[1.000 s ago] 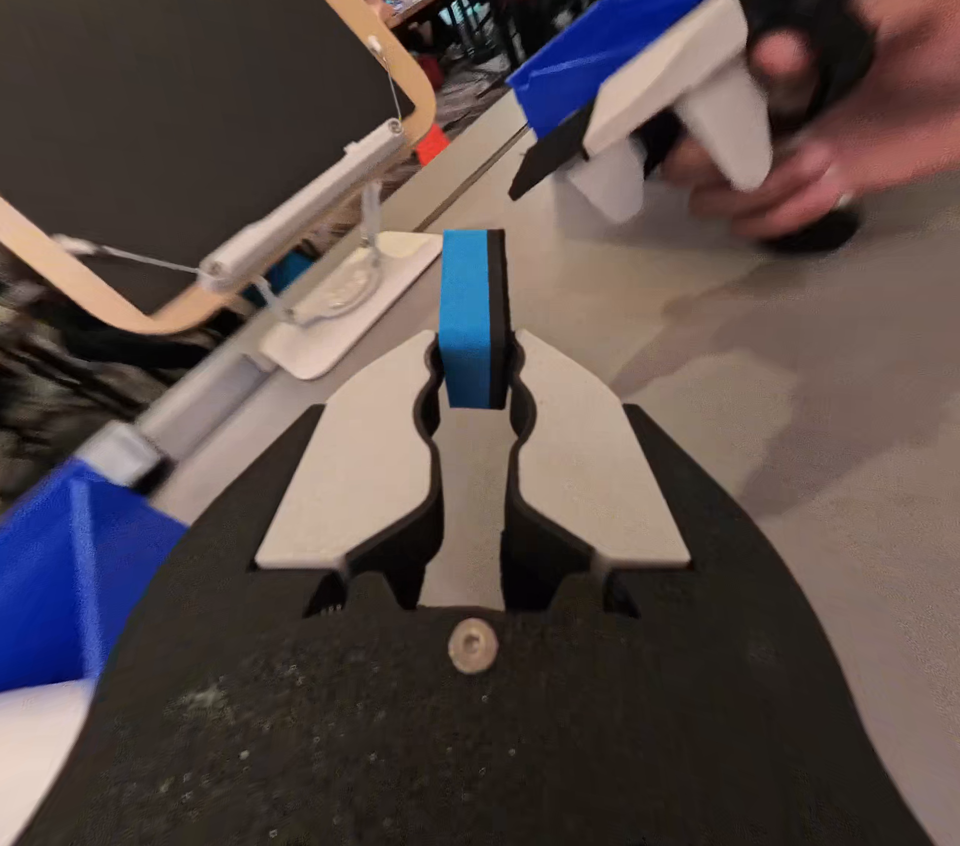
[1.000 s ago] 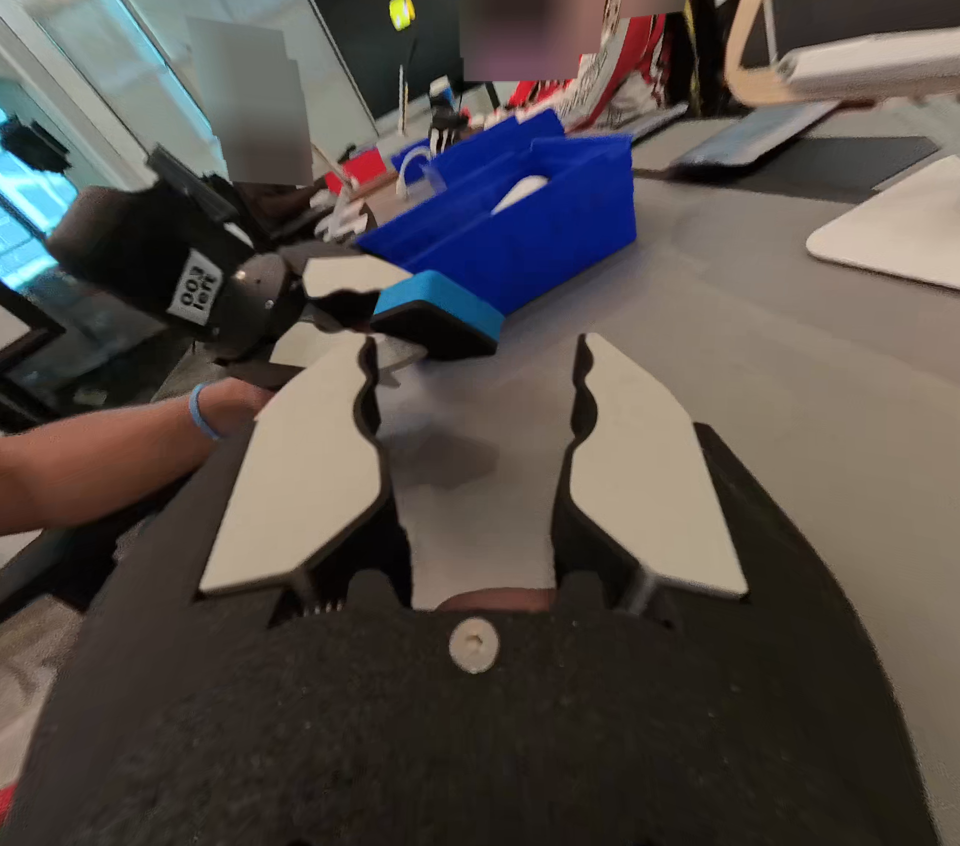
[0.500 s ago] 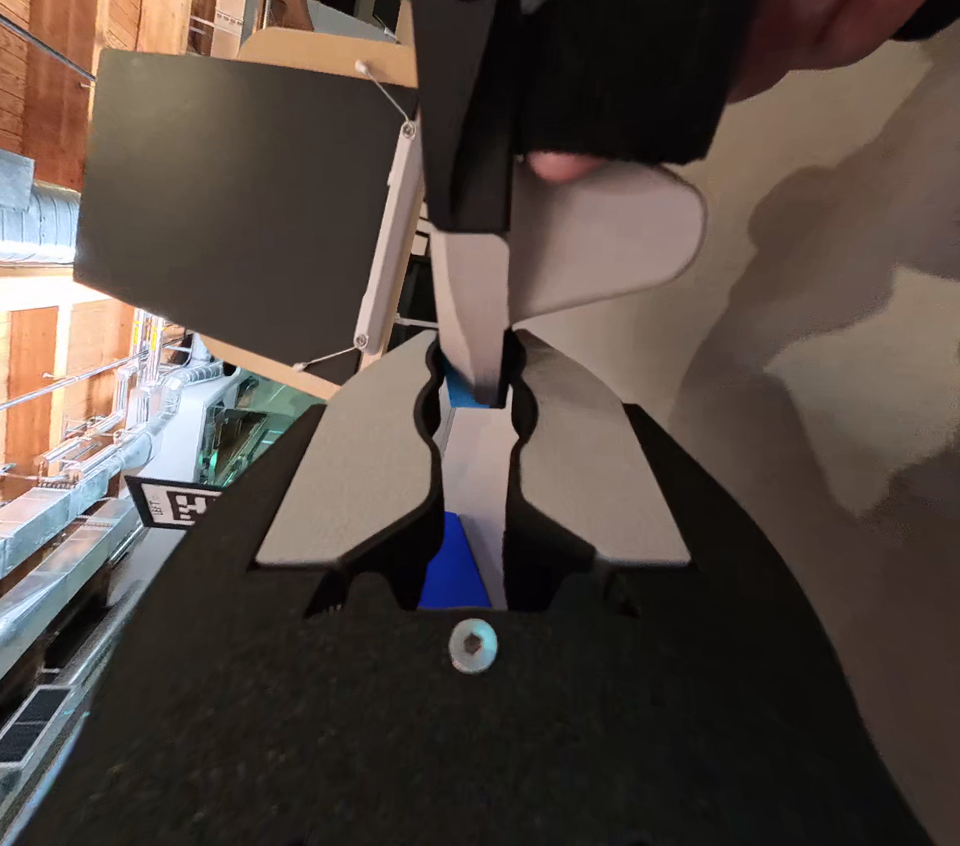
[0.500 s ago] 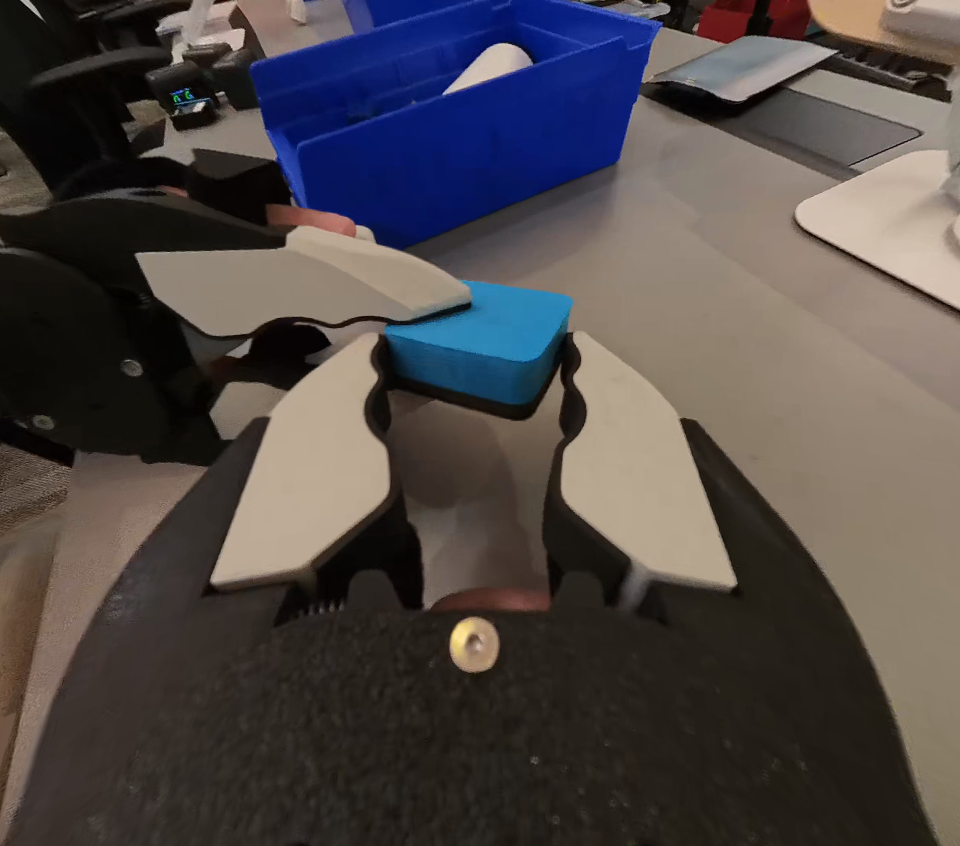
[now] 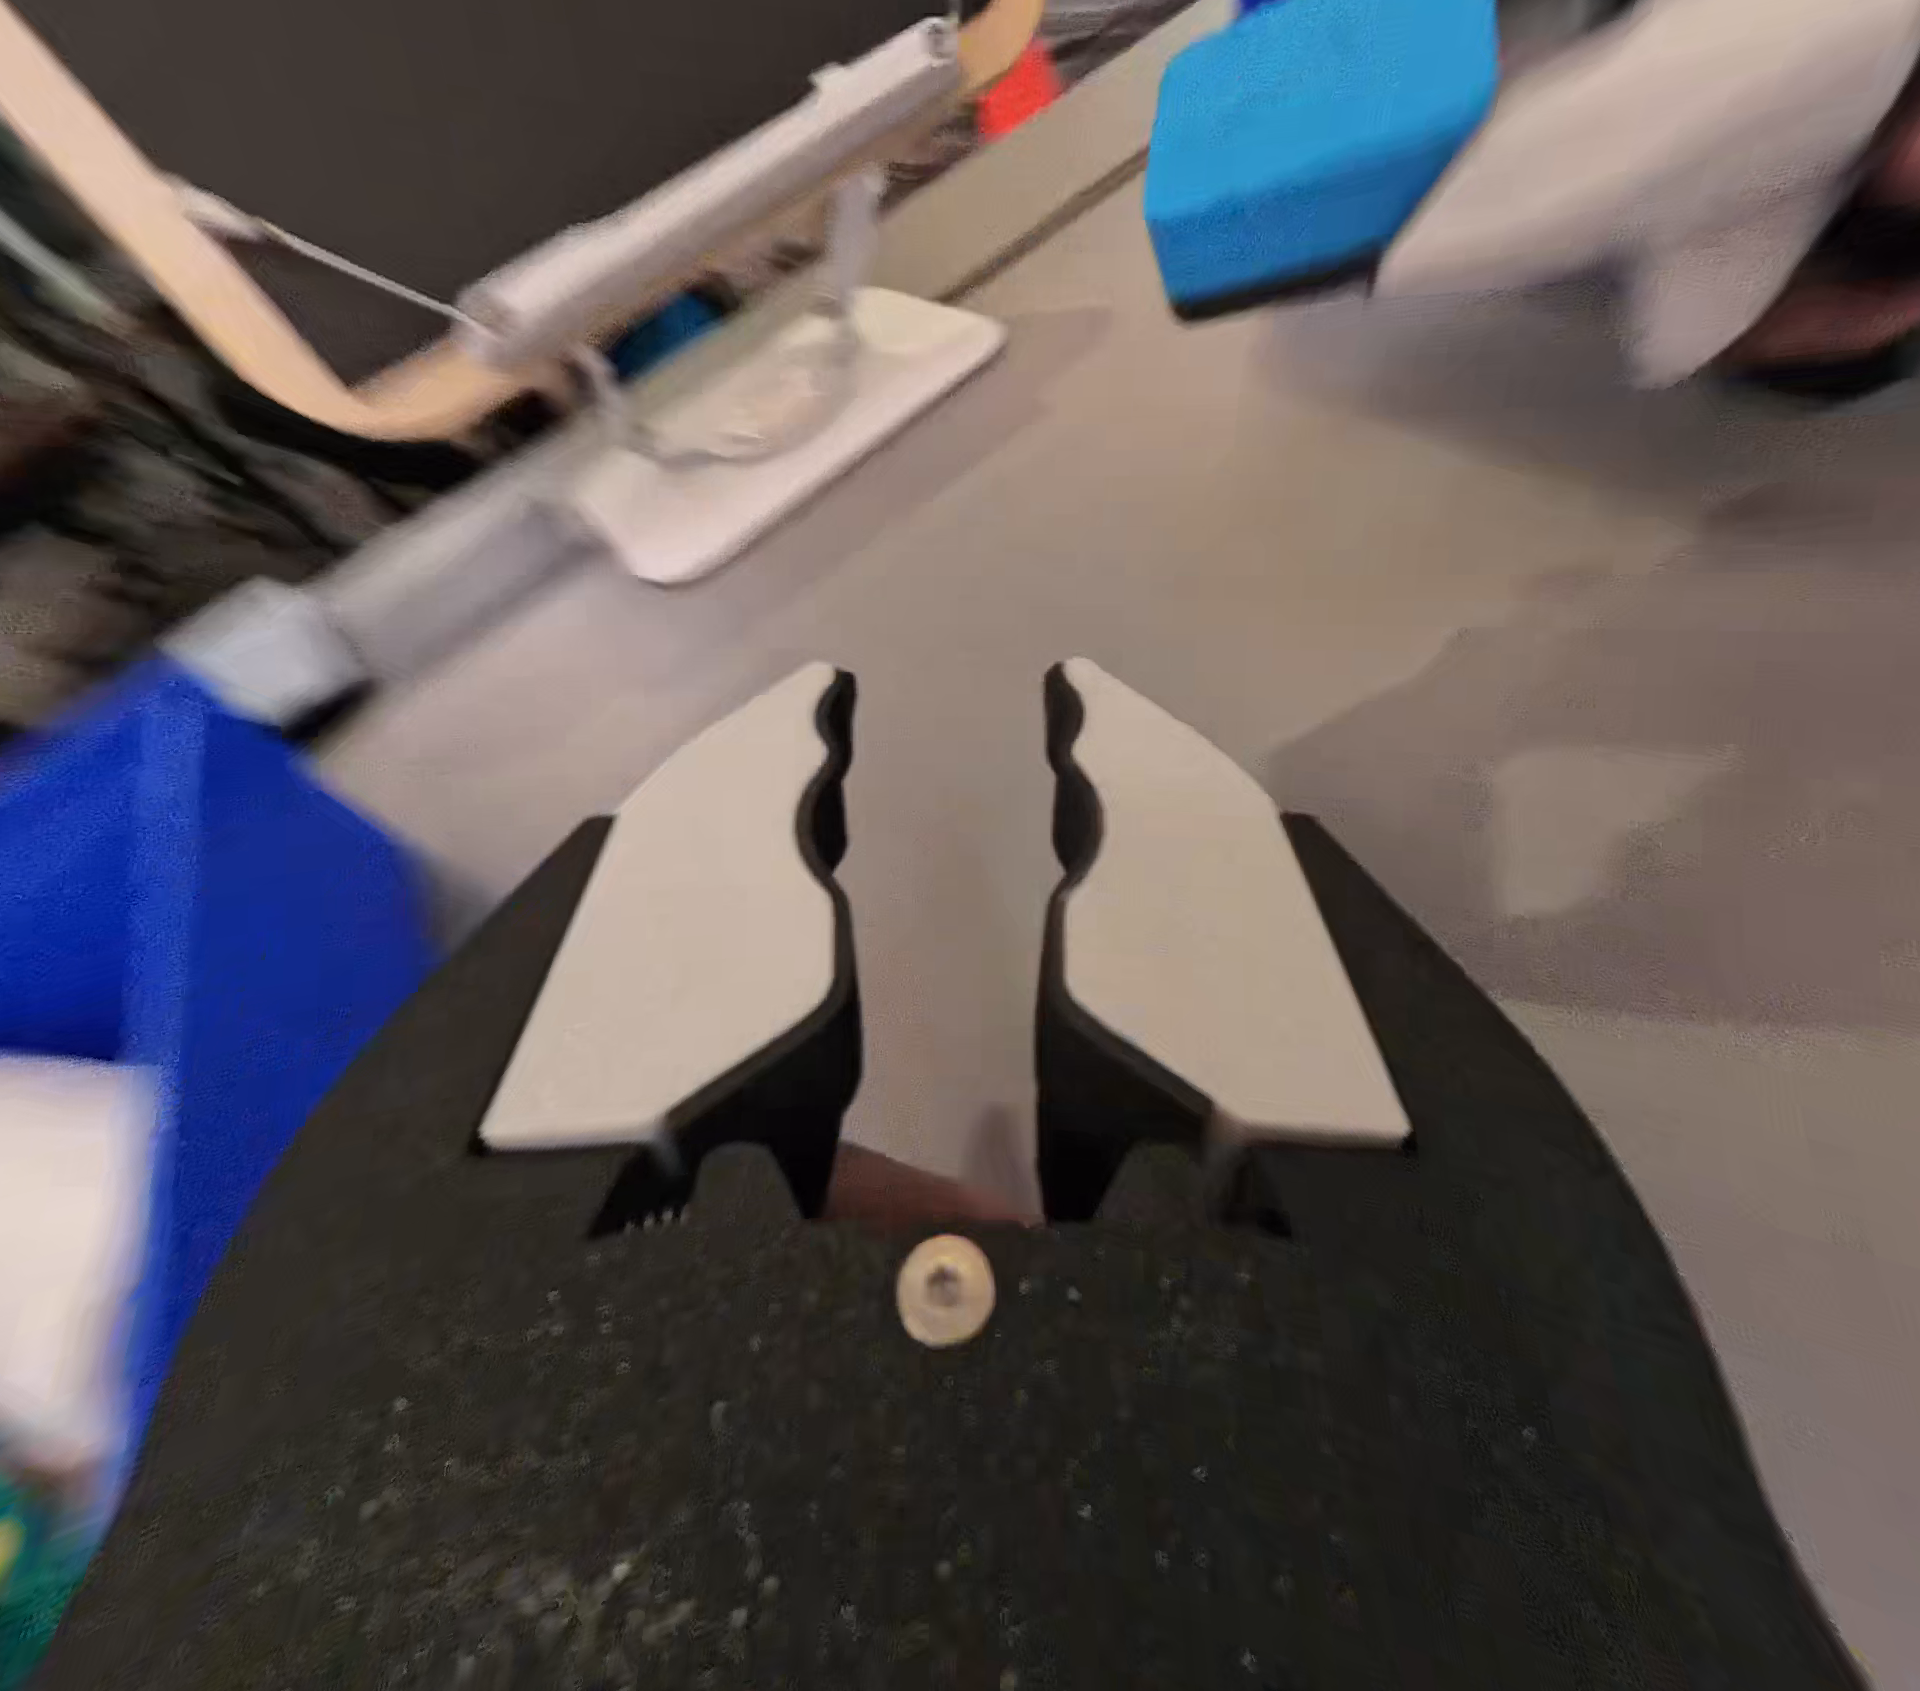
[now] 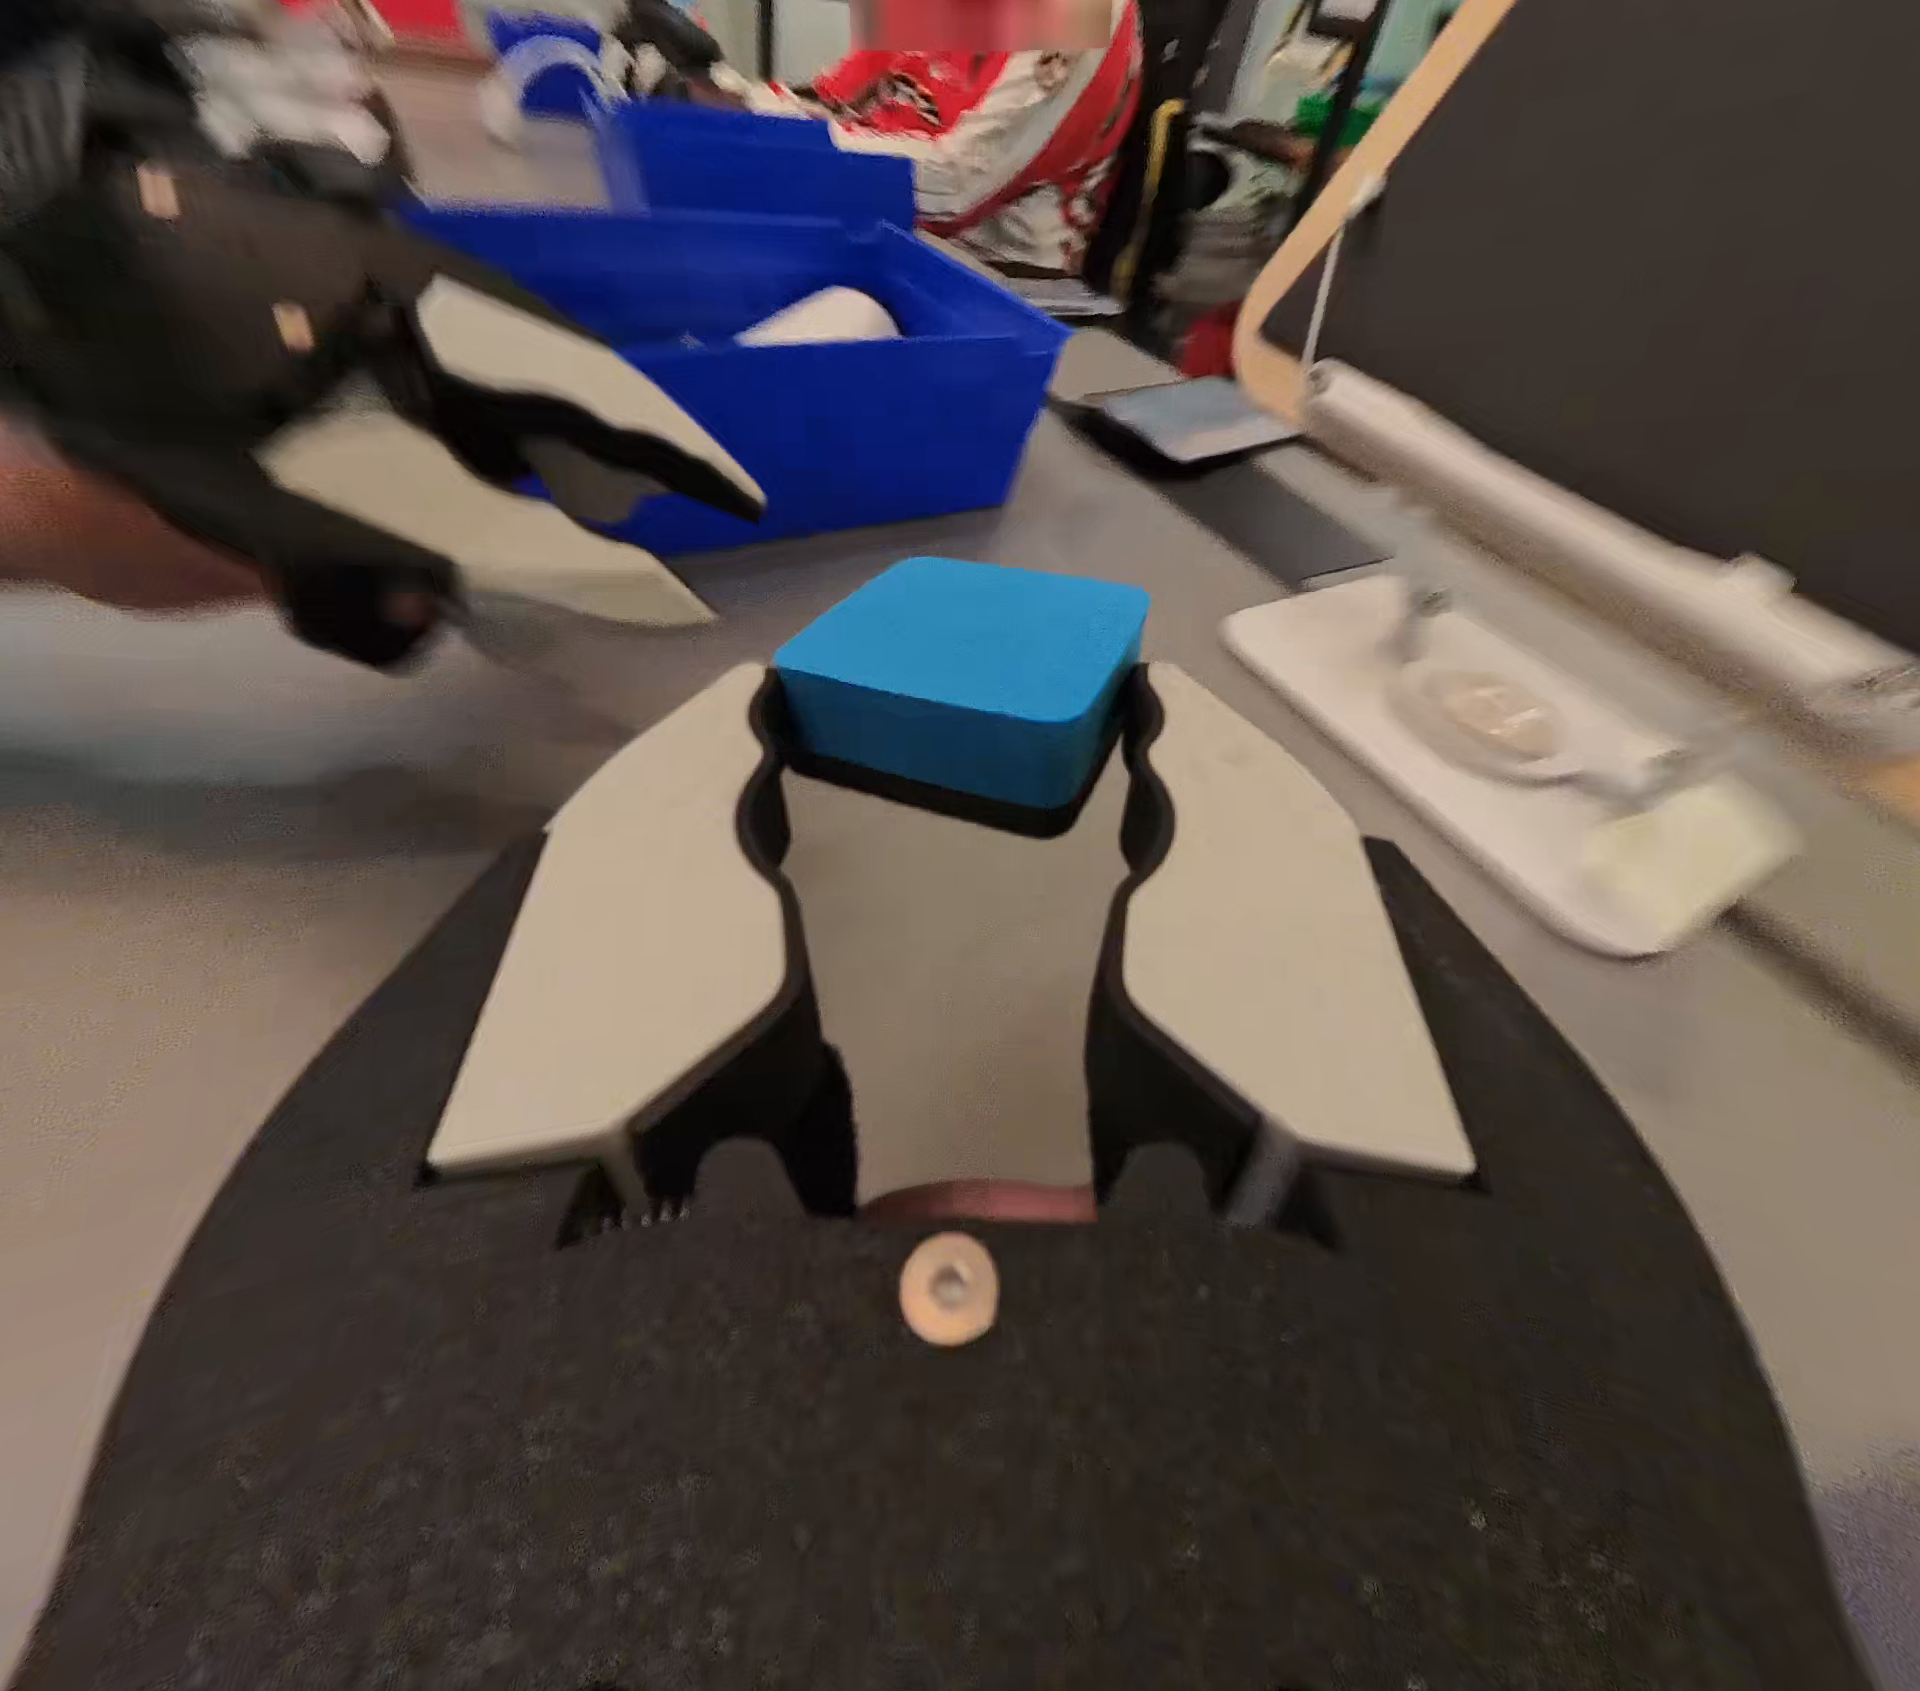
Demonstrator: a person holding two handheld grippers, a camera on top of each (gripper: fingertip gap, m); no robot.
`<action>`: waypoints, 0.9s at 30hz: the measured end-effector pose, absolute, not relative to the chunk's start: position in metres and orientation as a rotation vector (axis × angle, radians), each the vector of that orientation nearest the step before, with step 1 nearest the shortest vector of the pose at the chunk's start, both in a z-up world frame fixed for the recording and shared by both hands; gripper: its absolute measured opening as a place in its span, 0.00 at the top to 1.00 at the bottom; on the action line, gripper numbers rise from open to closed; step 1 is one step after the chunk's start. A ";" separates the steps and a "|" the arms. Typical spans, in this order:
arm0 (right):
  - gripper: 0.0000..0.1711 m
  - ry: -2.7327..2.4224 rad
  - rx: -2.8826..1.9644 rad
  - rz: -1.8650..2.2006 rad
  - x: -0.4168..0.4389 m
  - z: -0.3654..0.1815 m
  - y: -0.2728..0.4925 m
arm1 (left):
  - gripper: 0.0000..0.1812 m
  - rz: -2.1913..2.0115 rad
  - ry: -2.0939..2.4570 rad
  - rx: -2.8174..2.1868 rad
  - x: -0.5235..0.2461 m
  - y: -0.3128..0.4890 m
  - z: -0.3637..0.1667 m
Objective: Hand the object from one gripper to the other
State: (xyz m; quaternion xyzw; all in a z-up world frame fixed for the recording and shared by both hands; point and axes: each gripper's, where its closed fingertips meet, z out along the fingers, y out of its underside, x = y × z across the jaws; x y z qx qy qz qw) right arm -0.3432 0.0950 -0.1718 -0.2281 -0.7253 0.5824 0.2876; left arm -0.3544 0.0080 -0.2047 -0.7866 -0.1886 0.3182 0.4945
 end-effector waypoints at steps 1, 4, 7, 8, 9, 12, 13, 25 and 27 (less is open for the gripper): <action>0.64 -1.919 -0.529 1.440 -0.343 -0.174 0.094 | 0.77 0.574 -0.520 -1.889 -0.349 0.014 -0.203; 0.64 -1.925 -0.332 1.143 -0.339 -0.191 0.079 | 0.66 0.260 -0.553 -1.878 -0.331 0.028 -0.199; 0.64 -1.949 -0.144 0.874 -0.334 -0.211 0.061 | 0.63 0.354 -0.451 -1.937 -0.325 0.031 -0.200; 0.64 -1.961 -0.106 0.841 -0.332 -0.216 0.055 | 0.63 0.358 -0.418 -1.953 -0.321 0.034 -0.201; 0.64 -1.974 -0.080 0.824 -0.329 -0.220 0.049 | 0.62 0.341 -0.394 -1.969 -0.316 0.036 -0.203; 0.64 -1.986 -0.014 0.798 -0.320 -0.226 0.034 | 0.62 0.315 -0.353 -1.986 -0.309 0.043 -0.208; 0.64 -1.979 0.004 0.789 -0.318 -0.226 0.031 | 0.62 0.318 -0.349 -1.994 -0.309 0.043 -0.210; 0.63 -1.896 -0.020 0.845 -0.318 -0.225 0.033 | 0.69 0.458 -0.368 -1.958 -0.329 0.031 -0.209; 0.66 -1.944 -0.117 0.869 -0.326 -0.232 0.045 | 0.69 0.559 -0.362 -1.916 -0.339 0.022 -0.200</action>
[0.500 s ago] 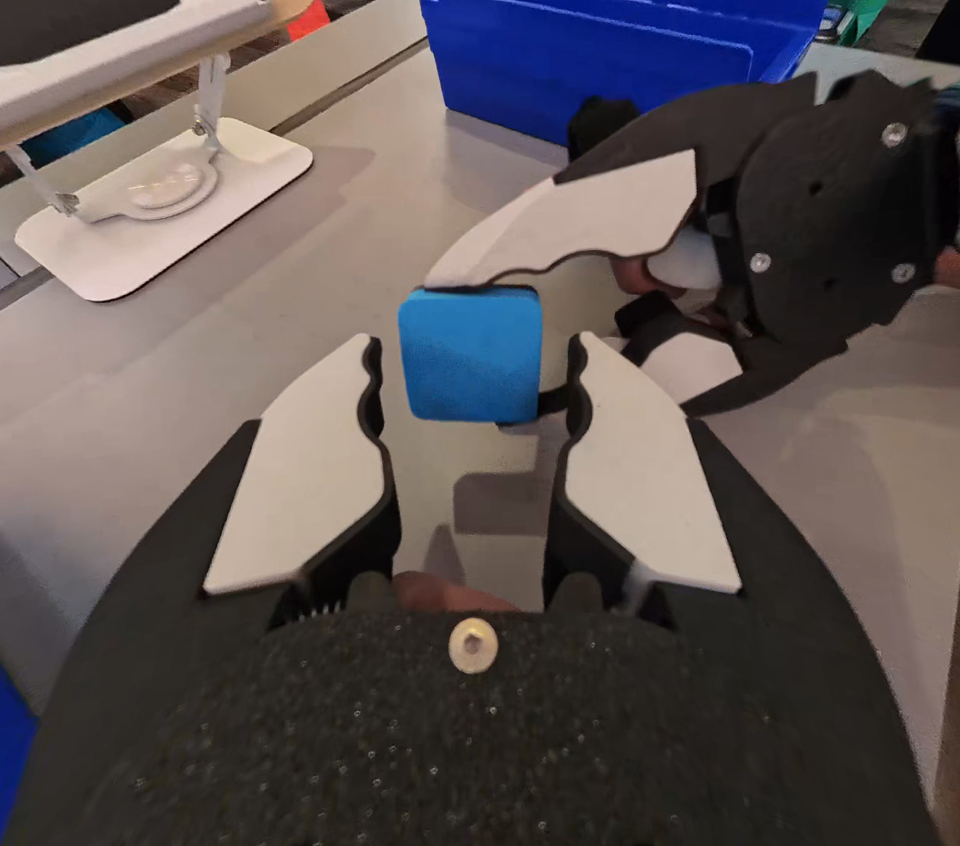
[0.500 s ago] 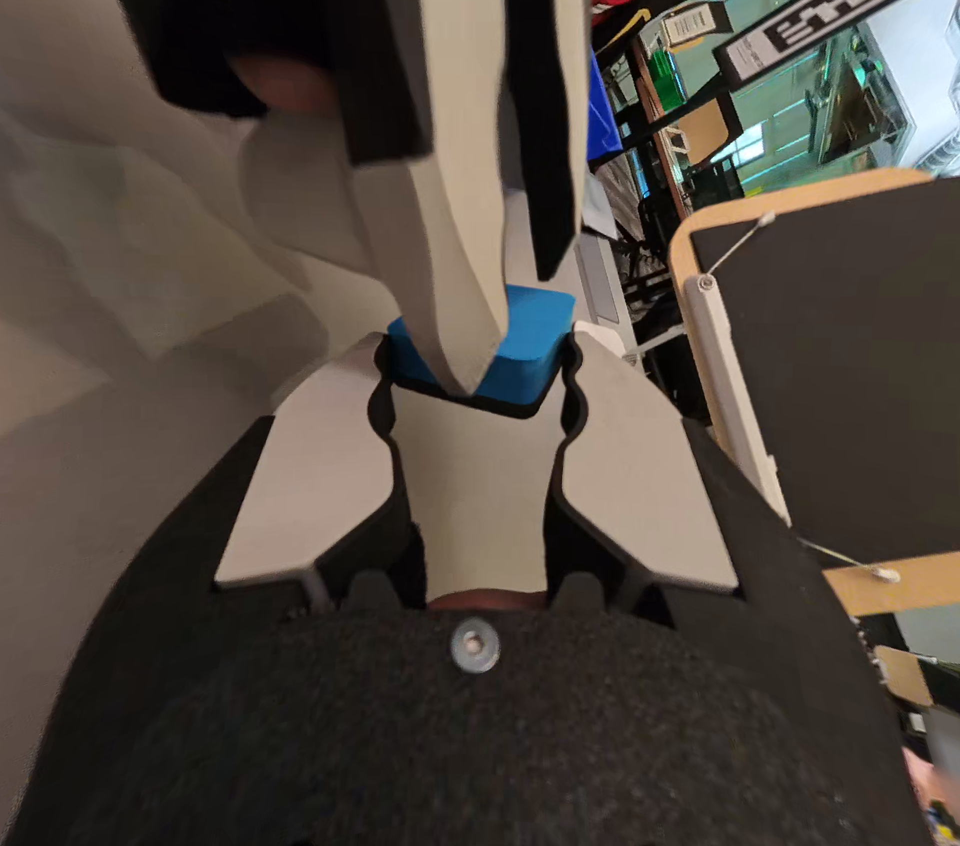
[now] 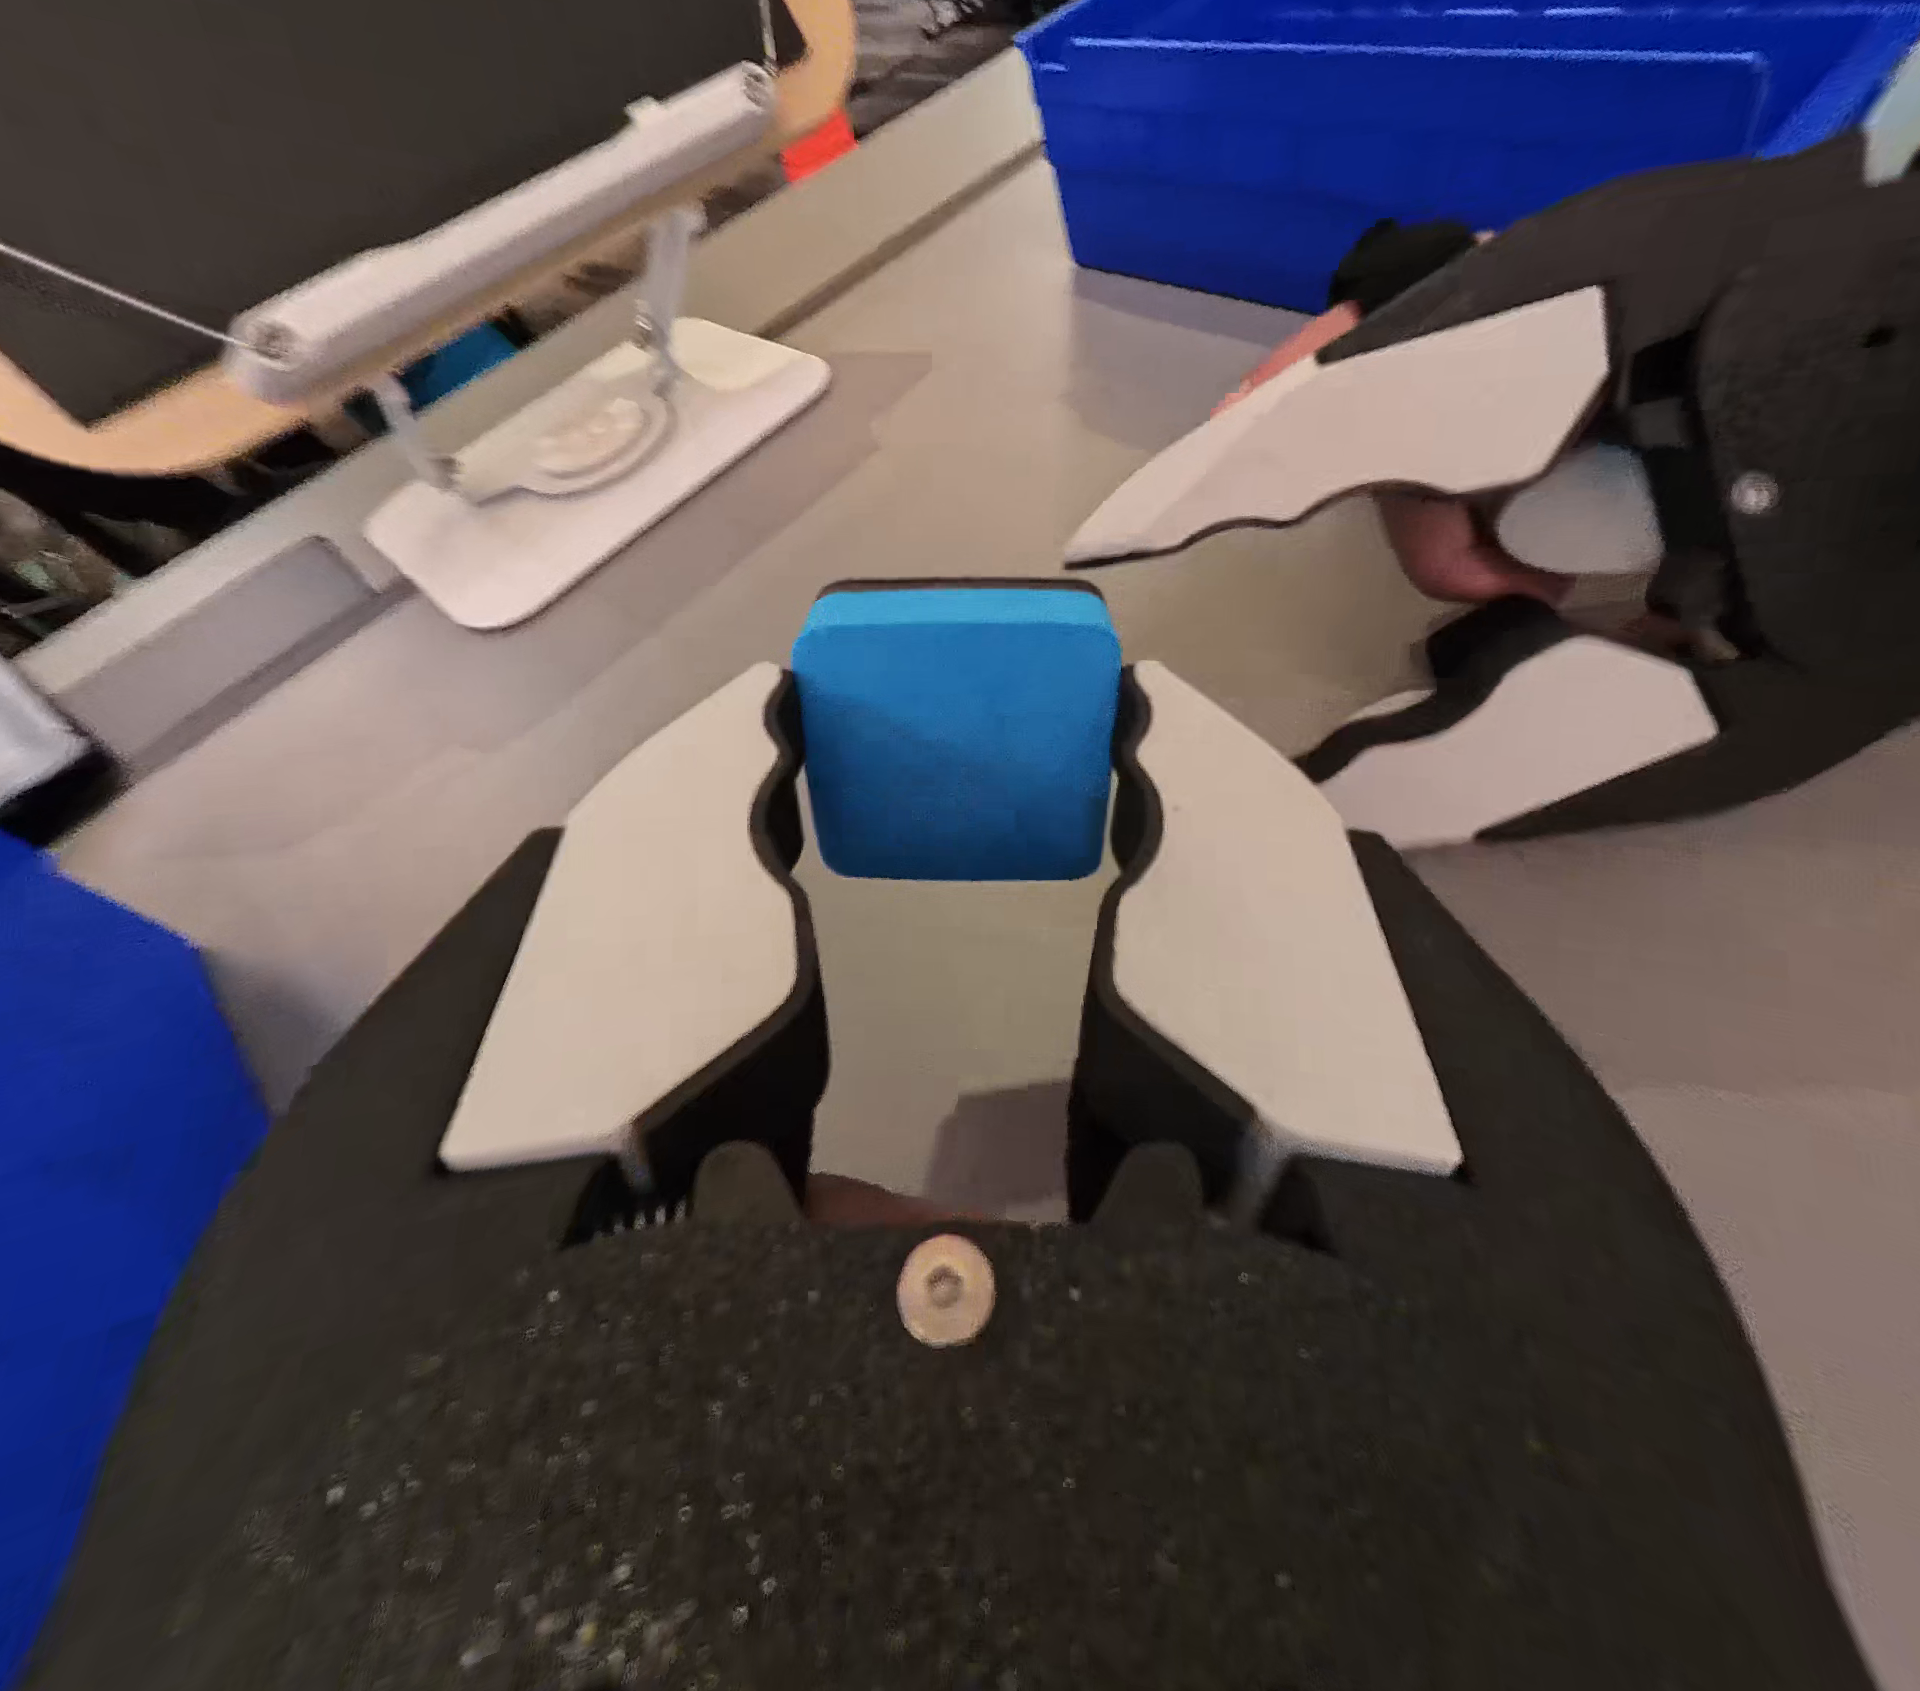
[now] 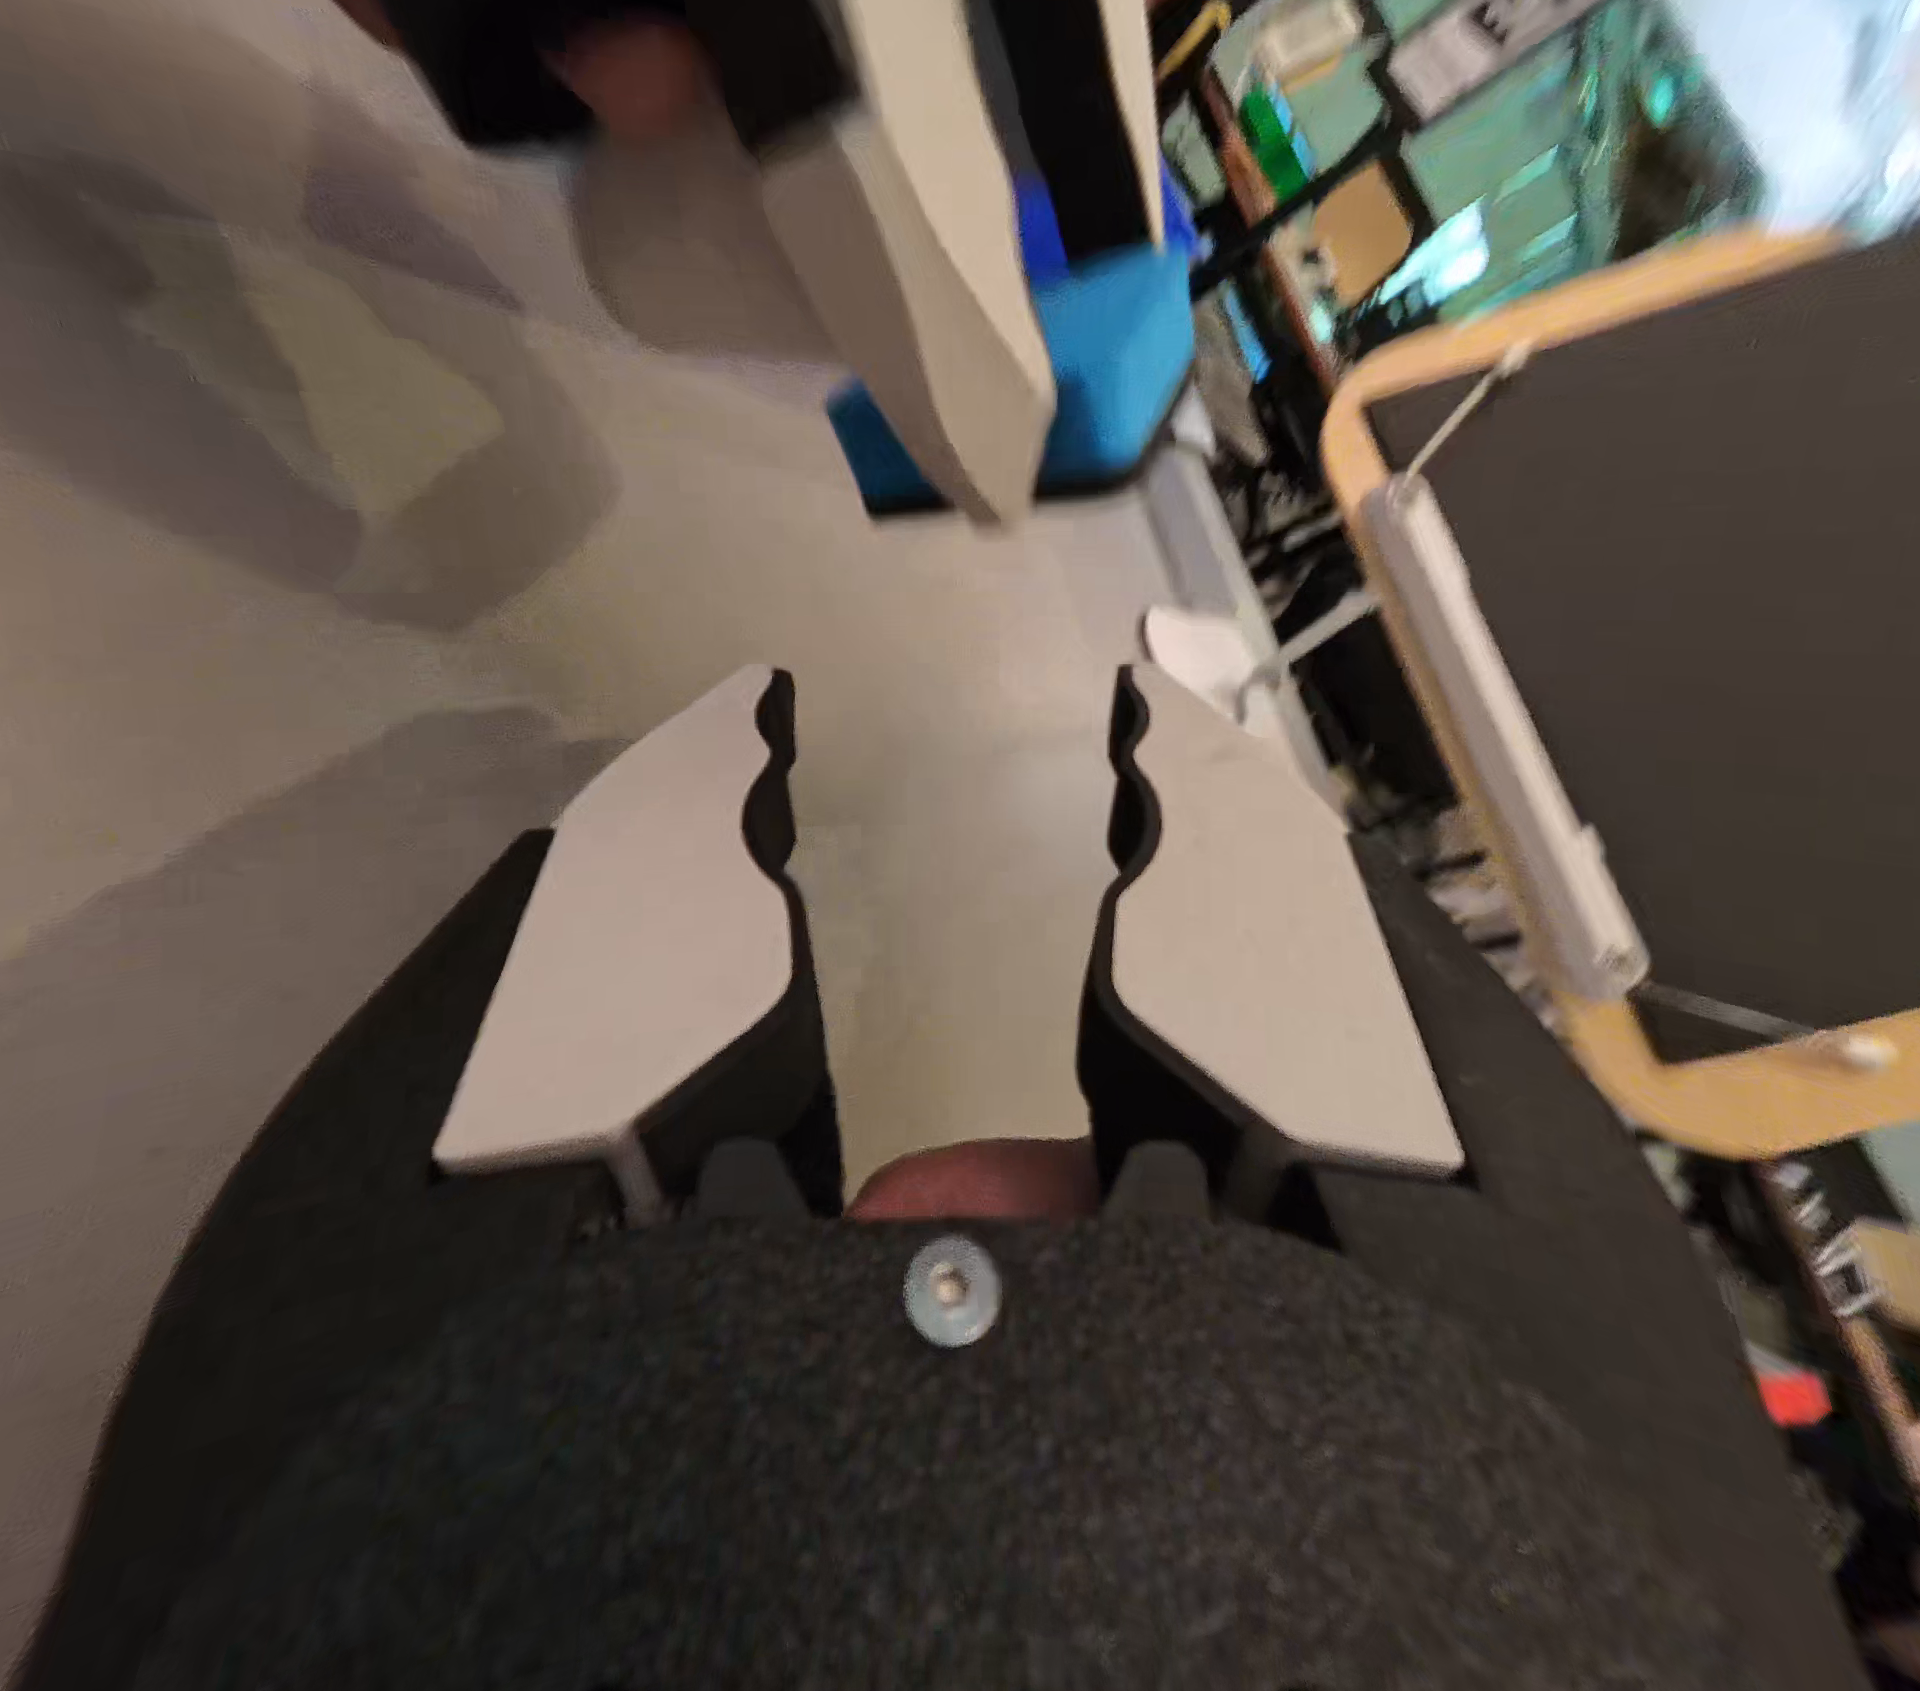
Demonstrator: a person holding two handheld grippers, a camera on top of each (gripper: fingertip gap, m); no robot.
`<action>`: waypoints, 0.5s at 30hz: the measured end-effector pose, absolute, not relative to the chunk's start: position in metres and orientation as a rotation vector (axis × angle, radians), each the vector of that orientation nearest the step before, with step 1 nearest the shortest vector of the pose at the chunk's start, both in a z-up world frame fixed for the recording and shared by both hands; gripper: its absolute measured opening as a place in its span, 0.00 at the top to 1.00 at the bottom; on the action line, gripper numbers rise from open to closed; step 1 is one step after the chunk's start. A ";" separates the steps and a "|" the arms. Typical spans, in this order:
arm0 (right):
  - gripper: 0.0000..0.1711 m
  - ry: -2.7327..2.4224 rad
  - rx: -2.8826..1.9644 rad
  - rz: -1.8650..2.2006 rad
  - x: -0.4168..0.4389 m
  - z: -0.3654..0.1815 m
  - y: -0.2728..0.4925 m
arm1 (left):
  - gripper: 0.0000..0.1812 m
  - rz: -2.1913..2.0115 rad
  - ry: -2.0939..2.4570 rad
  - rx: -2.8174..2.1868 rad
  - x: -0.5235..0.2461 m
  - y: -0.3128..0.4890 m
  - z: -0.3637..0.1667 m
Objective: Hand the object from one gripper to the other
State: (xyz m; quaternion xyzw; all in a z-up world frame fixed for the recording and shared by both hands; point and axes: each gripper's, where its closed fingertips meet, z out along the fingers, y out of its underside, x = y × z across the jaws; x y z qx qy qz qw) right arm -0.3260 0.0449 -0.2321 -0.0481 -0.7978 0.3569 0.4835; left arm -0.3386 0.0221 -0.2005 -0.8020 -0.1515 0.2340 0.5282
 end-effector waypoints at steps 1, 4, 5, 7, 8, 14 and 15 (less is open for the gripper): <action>0.64 -1.973 -0.200 0.869 -0.333 -0.236 0.053 | 0.69 0.611 -0.343 -1.908 -0.342 0.018 -0.198; 0.65 -2.059 -0.448 0.938 -0.345 -0.239 0.069 | 0.69 0.752 -0.279 -1.911 -0.347 0.012 -0.196; 0.65 -2.077 -0.534 1.004 -0.346 -0.235 0.070 | 0.69 0.778 -0.254 -1.925 -0.346 0.013 -0.198; 0.68 -2.109 -0.661 1.266 -0.338 -0.221 0.060 | 0.69 0.844 -0.208 -1.946 -0.346 0.017 -0.202; 0.69 -2.115 -0.719 1.390 -0.334 -0.212 0.057 | 0.69 0.881 -0.179 -1.967 -0.345 0.019 -0.206; 0.70 -2.254 -0.957 1.778 -0.314 -0.200 0.035 | 0.69 1.195 0.106 -2.064 -0.334 0.035 -0.224; 0.72 -2.268 -0.982 1.761 -0.314 -0.205 0.033 | 0.69 1.236 0.142 -2.064 -0.331 0.038 -0.225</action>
